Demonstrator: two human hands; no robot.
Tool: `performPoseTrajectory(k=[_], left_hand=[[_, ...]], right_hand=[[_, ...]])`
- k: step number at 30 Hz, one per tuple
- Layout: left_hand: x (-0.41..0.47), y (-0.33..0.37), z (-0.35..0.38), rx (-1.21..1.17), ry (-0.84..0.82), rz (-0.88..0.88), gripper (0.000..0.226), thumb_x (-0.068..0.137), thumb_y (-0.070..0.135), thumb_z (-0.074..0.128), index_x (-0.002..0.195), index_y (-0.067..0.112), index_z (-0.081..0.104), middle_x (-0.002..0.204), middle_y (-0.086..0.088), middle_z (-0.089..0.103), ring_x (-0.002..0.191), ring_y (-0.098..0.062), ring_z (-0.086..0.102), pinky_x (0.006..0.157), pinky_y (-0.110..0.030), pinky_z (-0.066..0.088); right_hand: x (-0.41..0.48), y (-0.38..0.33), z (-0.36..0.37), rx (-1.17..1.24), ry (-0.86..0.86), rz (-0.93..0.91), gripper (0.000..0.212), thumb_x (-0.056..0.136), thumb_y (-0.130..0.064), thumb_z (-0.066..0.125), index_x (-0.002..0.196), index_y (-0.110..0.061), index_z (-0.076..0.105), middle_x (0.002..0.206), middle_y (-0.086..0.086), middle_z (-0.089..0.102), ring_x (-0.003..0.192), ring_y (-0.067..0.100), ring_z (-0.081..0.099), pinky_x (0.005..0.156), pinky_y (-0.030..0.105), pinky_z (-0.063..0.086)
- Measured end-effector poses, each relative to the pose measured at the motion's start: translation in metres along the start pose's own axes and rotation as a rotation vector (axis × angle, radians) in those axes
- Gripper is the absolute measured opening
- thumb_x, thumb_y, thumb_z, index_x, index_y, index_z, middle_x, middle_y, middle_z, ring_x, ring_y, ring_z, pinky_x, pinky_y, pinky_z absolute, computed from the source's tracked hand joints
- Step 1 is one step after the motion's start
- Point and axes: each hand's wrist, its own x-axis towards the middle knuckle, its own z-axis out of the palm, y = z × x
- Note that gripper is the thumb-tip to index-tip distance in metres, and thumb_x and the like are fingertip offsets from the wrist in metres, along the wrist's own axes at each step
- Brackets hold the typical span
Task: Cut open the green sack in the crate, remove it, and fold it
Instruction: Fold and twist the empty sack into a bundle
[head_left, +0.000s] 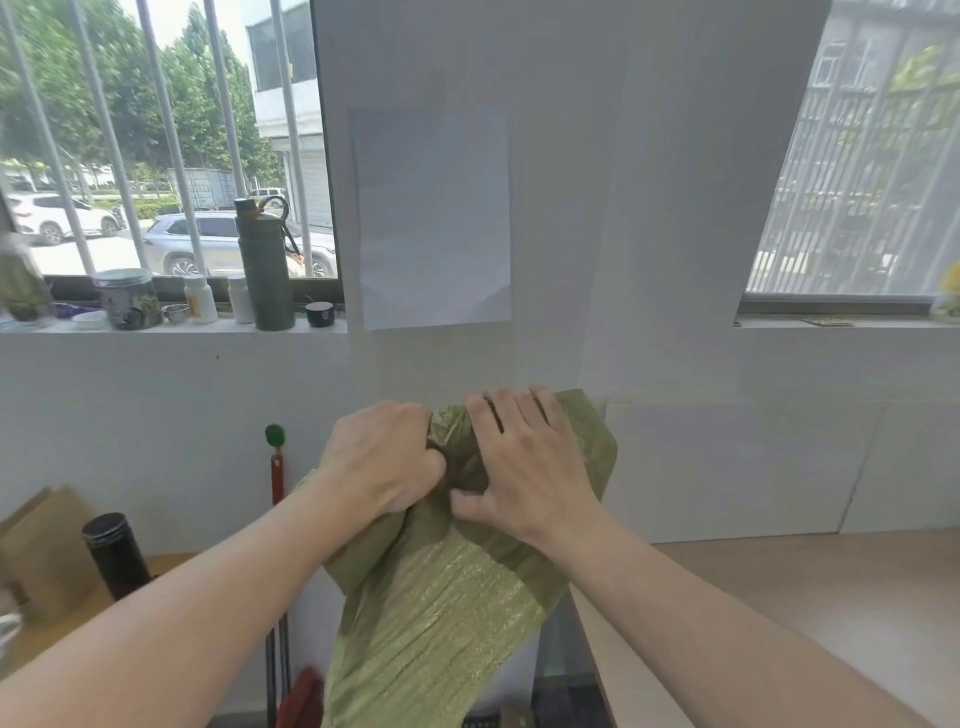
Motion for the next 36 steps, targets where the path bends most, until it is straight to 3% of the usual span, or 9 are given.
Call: performPoseTrajectory(k=[5,9,12,16,19,23,27,31,36], left_hand=[[0.006,-0.002,-0.002,-0.238,-0.087,-0.034,0.011,0.071,0.021,0.050,0.062,0.014,0.049,0.069,-0.007,0.062,0.066,-0.033,0.060,0.056,-0.036,0.044],[0.006,-0.002,-0.003,-0.379,-0.174,0.005,0.013,0.066,0.019,0.050,0.060,0.012,0.042,0.061,-0.008,0.052,0.056,-0.030,0.048,0.051,-0.037,0.038],[0.004,0.001,-0.008,-0.384,-0.216,0.033,0.017,0.070,0.021,0.054,0.060,0.013,0.044,0.059,-0.005,0.051,0.054,-0.025,0.045,0.050,-0.035,0.036],[-0.006,0.003,-0.012,-0.283,-0.210,0.133,0.025,0.076,0.036,0.058,0.065,0.017,0.047,0.058,0.004,0.056,0.055,-0.020,0.054,0.051,-0.032,0.042],[-0.015,0.003,-0.012,-0.116,-0.117,0.201,0.039,0.071,0.054,0.063,0.090,0.022,0.048,0.064,0.005,0.060,0.061,-0.018,0.060,0.055,-0.037,0.051],[-0.022,0.005,0.006,0.172,0.121,0.253,0.058,0.075,0.051,0.076,0.109,0.021,0.040,0.080,0.002,0.057,0.072,-0.023,0.057,0.061,-0.038,0.049],[-0.027,0.004,0.029,0.289,0.237,0.195,0.061,0.052,0.023,0.091,0.097,0.014,0.051,0.064,-0.002,0.053,0.055,-0.029,0.053,0.050,-0.031,0.034],[-0.028,0.008,0.023,0.278,0.163,0.103,0.038,0.075,0.029,0.067,0.097,0.020,0.037,0.063,0.005,0.044,0.059,-0.027,0.050,0.052,-0.032,0.032],[-0.024,0.011,0.007,0.182,0.049,0.078,0.026,0.076,0.036,0.056,0.089,0.019,0.041,0.069,0.003,0.048,0.065,-0.029,0.054,0.058,-0.033,0.041]], right_hand=[[0.002,0.000,-0.002,-0.015,0.064,0.050,0.085,0.055,-0.059,0.085,0.120,-0.011,0.058,0.105,0.006,0.062,0.096,0.029,0.059,0.097,0.043,0.044],[0.007,0.008,-0.002,-0.013,0.215,0.018,0.056,0.056,-0.041,0.092,0.096,-0.014,0.064,0.082,0.003,0.063,0.073,0.029,0.058,0.071,0.040,0.044],[0.011,0.011,-0.001,-0.061,0.267,-0.008,0.028,0.061,-0.013,0.083,0.076,-0.016,0.060,0.065,0.002,0.056,0.061,0.028,0.051,0.061,0.036,0.035],[0.014,0.010,-0.005,-0.024,0.163,0.001,0.031,0.053,-0.003,0.078,0.062,-0.017,0.051,0.054,0.002,0.050,0.050,0.027,0.045,0.057,0.031,0.023],[0.014,0.008,-0.008,0.040,0.033,0.030,0.031,0.052,-0.011,0.079,0.055,-0.018,0.050,0.048,0.000,0.050,0.042,0.027,0.046,0.053,0.028,0.022],[0.013,0.005,-0.013,0.060,-0.099,0.103,0.015,0.074,-0.024,0.065,0.067,-0.022,0.052,0.058,-0.004,0.052,0.055,0.027,0.051,0.052,0.028,0.030],[0.013,-0.002,-0.022,0.145,-0.191,0.108,0.007,0.076,-0.021,0.059,0.072,-0.022,0.053,0.062,-0.006,0.046,0.063,0.026,0.049,0.056,0.029,0.035],[0.008,-0.003,-0.018,0.172,-0.214,0.093,0.008,0.071,-0.020,0.060,0.073,-0.023,0.053,0.066,-0.004,0.055,0.066,0.027,0.058,0.055,0.028,0.036],[0.003,0.001,-0.011,0.076,-0.041,0.025,0.035,0.059,-0.021,0.067,0.091,-0.024,0.054,0.072,-0.002,0.064,0.070,0.030,0.062,0.063,0.035,0.035]])
